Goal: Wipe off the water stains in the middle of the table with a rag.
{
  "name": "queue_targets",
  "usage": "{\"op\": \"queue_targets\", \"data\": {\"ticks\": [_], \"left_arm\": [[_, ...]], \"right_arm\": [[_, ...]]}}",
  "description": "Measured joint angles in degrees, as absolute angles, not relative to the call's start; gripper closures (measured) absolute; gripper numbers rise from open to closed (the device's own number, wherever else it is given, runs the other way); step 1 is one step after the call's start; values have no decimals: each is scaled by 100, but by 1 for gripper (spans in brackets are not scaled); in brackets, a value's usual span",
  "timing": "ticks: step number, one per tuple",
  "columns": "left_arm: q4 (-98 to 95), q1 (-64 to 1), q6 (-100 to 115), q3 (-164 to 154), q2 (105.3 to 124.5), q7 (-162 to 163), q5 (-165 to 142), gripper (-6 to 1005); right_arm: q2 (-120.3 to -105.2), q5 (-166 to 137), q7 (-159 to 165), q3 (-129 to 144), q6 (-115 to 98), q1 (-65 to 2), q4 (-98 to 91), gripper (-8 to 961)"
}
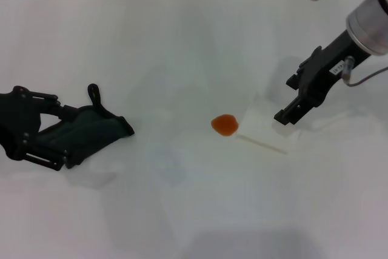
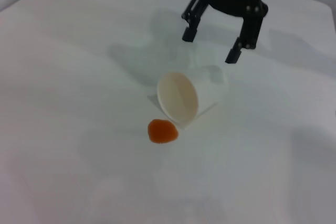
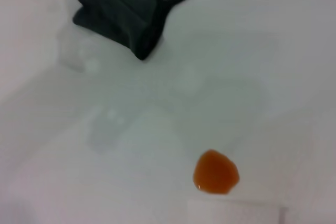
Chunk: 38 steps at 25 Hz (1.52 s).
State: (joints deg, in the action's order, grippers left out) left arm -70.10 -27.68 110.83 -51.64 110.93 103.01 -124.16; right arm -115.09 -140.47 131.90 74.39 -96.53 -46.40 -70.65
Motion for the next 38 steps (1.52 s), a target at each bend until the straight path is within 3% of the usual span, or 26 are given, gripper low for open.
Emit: {"op": "queue_targets", "data": {"ticks": [13,19,28,38], "left_arm": [[-7035,-2869,11052,-5158,11159,10301,-12519,111],[-7072,-2831,11056,-5147,11252,10338,-12609,111],[-7085,-2817,11081,-5154,11174,10156,-12611,112],[-7085,-2925,11087,-5363,11224,10204,-12694,112]], "right_arm": [[-11557,-14436,14039,7962,-9654,-5604,-6025,95],[-11590,-14427,14249,8399,-9303,-5683,-5879,96],[-11590,-14430,14262,8395,-9008,-5800,-5545,98],[-11597,-14437,14336,8477,-8478,-6205,-4506,97]]}}
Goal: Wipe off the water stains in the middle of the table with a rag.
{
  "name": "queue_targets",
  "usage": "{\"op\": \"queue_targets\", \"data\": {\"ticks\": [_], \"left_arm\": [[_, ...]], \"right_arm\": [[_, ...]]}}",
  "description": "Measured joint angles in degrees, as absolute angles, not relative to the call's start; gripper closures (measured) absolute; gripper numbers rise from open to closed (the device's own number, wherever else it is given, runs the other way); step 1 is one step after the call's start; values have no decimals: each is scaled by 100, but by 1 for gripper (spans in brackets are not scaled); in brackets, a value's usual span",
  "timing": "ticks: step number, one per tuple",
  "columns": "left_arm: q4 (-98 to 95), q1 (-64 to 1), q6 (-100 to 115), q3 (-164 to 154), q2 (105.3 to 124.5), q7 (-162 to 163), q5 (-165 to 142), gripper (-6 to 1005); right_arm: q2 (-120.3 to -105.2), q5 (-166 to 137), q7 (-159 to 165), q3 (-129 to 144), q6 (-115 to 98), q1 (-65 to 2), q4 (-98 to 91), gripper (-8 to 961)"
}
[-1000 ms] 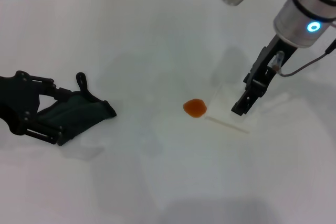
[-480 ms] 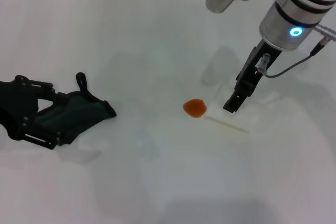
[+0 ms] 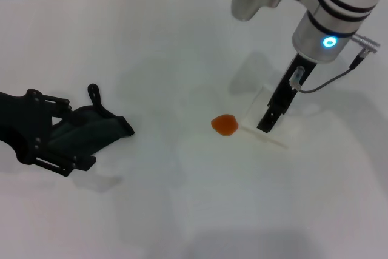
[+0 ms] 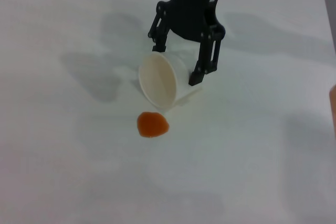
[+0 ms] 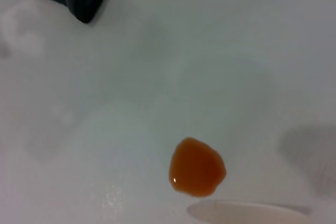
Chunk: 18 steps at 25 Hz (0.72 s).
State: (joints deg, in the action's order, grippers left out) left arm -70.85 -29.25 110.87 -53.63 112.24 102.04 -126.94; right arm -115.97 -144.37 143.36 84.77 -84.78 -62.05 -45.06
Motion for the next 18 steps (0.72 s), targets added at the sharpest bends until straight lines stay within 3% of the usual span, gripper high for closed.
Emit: {"op": "queue_targets", "data": {"ticks": [18], "left_arm": [[-7086,-2971,11035,-5379,11310,10215,-12694,114]], "right_arm": [[-11619,-14297,14353,8985,-8045,-6180,-4013,116]]}}
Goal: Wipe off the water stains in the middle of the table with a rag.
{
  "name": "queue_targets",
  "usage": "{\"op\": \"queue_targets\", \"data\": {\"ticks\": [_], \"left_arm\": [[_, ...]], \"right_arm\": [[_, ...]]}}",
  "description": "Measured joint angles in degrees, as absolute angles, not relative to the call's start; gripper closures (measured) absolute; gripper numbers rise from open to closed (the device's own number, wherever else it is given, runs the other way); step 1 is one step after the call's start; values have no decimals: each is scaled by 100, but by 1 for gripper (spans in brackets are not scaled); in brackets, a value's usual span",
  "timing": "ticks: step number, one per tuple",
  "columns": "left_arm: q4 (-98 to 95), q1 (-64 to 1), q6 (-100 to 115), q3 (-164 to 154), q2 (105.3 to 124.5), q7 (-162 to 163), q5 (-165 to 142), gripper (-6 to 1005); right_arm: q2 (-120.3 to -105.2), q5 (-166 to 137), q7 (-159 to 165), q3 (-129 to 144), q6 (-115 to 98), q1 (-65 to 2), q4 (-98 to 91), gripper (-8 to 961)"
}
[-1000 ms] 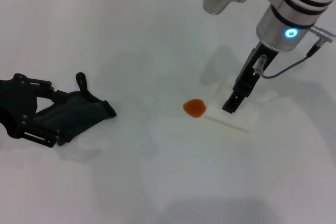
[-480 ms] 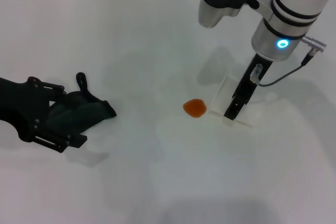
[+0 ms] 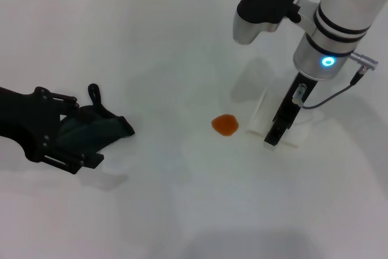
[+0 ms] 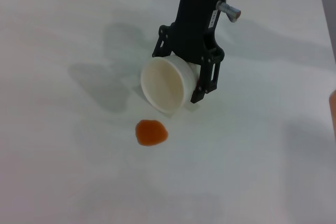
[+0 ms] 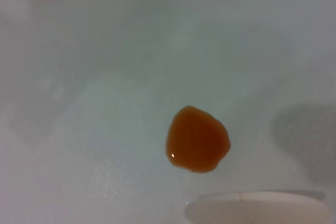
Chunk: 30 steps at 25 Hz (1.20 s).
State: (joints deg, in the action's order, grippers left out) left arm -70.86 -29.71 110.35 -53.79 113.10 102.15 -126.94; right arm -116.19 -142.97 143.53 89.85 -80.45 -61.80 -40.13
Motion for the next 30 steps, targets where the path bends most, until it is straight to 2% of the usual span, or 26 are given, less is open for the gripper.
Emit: {"op": "queue_targets", "data": {"ticks": [16,30], "left_arm": [[-7301,-2845,11029,-5357,11375,10213,-12687,115],[-7417,-2753,11066,-5352,11365,10209,-12676,116]], "right_arm": [[-11614,-14275,14359,9114,-8095,-5825,-4422,223],[-11530,-14066,13629,7415,-8595,-3970,-6727,300]]}}
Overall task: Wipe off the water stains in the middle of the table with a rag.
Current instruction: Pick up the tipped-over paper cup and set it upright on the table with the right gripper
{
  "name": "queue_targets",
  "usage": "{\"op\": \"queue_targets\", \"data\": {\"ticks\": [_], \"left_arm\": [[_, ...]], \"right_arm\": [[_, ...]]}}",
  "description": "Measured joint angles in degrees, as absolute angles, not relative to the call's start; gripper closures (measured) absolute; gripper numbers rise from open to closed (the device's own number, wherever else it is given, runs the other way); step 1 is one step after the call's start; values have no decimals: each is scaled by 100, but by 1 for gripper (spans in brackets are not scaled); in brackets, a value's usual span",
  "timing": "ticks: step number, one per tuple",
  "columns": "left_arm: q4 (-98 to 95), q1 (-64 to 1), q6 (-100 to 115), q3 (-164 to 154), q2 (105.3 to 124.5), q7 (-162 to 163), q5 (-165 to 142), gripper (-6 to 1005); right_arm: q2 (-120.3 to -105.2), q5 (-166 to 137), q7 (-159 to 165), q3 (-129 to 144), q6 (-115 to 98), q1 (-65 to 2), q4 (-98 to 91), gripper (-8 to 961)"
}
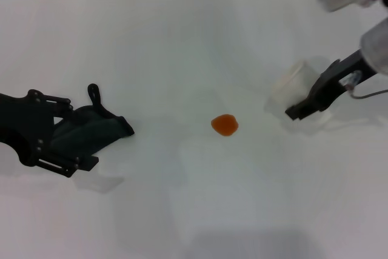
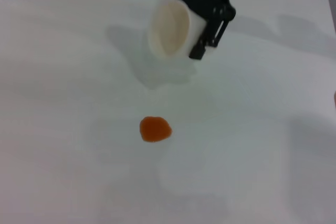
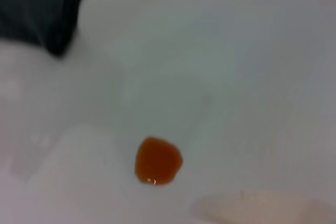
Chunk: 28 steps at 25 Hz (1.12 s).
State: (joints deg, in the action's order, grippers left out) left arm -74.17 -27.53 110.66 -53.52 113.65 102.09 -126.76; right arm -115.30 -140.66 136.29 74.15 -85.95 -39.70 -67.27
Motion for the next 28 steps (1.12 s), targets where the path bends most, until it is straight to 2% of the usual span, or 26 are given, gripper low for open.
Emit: {"op": "queue_targets", "data": {"ticks": [4,10,15,28], "left_arm": [[-7485,-2717,11083,-5352,11370,10213,-12646,116],[-7522,-2720,11092,-5352,11373,10225,-12640,116],[-7565,-2749,11092,-5341,11373,10280,-12625,117],[-7626,-2782,11103,-5213,11343,10299,-12505,117]], "right_arm": [[-11531,-13312,12839,6646,-8557,-3463,-6895,350],[-11539,-11866,11386,5882,-8535,-2702,-6797,372],[-11512,-10104,9488,5734,-8468,-2128,-5947,375],[-11531,-8520,6358,5652,-8076,-2316,-2979,382]]}}
